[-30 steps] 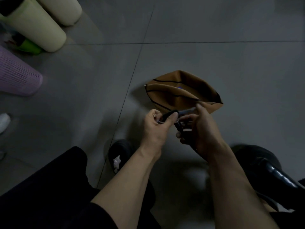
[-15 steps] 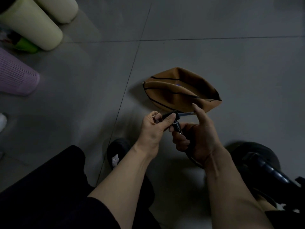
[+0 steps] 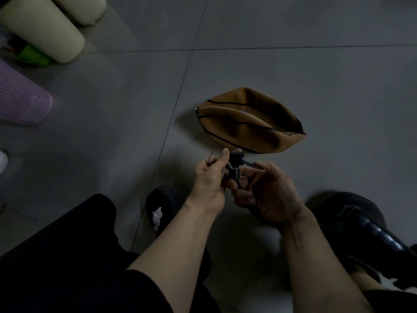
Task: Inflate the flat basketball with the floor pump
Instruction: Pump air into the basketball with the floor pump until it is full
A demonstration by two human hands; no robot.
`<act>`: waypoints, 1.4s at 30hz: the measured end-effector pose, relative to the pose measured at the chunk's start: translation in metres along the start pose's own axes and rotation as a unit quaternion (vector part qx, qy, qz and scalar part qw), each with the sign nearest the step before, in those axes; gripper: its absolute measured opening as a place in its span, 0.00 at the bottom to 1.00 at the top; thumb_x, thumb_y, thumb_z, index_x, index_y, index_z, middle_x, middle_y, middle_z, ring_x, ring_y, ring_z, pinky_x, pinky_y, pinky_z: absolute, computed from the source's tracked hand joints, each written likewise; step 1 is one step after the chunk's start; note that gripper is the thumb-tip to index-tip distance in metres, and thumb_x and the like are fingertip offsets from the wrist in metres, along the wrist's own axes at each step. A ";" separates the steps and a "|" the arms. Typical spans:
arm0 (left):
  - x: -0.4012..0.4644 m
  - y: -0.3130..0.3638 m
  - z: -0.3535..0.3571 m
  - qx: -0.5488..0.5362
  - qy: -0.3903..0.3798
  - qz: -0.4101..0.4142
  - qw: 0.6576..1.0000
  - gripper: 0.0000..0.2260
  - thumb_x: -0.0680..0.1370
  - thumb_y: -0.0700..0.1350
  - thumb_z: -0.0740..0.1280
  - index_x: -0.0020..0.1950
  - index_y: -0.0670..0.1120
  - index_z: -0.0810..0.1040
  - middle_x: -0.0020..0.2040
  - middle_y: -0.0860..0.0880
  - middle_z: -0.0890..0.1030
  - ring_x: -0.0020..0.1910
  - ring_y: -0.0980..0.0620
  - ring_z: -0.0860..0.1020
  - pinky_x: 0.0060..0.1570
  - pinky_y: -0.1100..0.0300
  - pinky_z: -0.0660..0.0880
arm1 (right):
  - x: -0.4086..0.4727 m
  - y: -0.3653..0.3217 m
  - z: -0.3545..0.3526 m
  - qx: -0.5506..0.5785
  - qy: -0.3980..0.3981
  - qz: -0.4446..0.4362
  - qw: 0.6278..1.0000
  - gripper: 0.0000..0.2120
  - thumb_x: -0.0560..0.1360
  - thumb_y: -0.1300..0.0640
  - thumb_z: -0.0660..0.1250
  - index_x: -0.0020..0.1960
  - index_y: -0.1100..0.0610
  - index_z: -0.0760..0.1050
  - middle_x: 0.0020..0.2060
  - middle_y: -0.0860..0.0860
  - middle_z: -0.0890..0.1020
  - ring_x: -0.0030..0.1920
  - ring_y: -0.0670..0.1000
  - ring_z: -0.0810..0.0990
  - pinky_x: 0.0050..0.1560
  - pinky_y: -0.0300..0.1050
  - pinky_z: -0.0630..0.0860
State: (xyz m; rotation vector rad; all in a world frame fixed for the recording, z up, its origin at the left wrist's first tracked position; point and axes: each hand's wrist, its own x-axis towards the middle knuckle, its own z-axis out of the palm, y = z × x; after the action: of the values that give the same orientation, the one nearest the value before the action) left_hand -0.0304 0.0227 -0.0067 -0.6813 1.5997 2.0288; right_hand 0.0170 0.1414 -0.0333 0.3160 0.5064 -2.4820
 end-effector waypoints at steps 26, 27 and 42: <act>-0.002 0.025 -0.007 -0.034 -0.086 -0.069 0.993 0.05 0.75 0.41 0.63 0.43 0.42 0.78 0.40 0.47 0.78 0.46 0.49 0.77 0.47 0.59 0.74 | -0.013 -0.003 -0.002 0.071 0.042 -0.077 0.994 0.26 0.74 0.44 0.52 0.50 0.64 0.77 0.31 0.55 0.70 0.26 0.48 0.64 0.28 0.39 0.60; -0.001 0.025 -0.009 -0.036 -0.092 -0.071 0.993 0.05 0.75 0.40 0.63 0.43 0.42 0.78 0.39 0.48 0.79 0.45 0.49 0.77 0.44 0.60 0.76 | -0.013 -0.003 -0.002 0.070 0.046 -0.076 0.994 0.26 0.73 0.44 0.52 0.49 0.64 0.78 0.31 0.55 0.69 0.26 0.48 0.63 0.27 0.39 0.60; 0.003 0.025 -0.011 0.110 -0.132 -0.012 0.985 0.07 0.77 0.39 0.62 0.48 0.41 0.81 0.36 0.50 0.80 0.37 0.55 0.78 0.39 0.63 0.78 | 0.009 -0.043 0.019 -0.416 0.384 -0.263 0.781 0.03 0.76 0.49 0.64 0.48 0.45 0.77 0.53 0.50 0.79 0.56 0.50 0.76 0.53 0.43 0.72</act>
State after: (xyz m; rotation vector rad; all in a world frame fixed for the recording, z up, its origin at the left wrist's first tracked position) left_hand -0.0473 0.0064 0.0082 -0.3321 1.6151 1.8022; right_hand -0.0172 0.1614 -0.0075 0.9006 2.1886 -2.1906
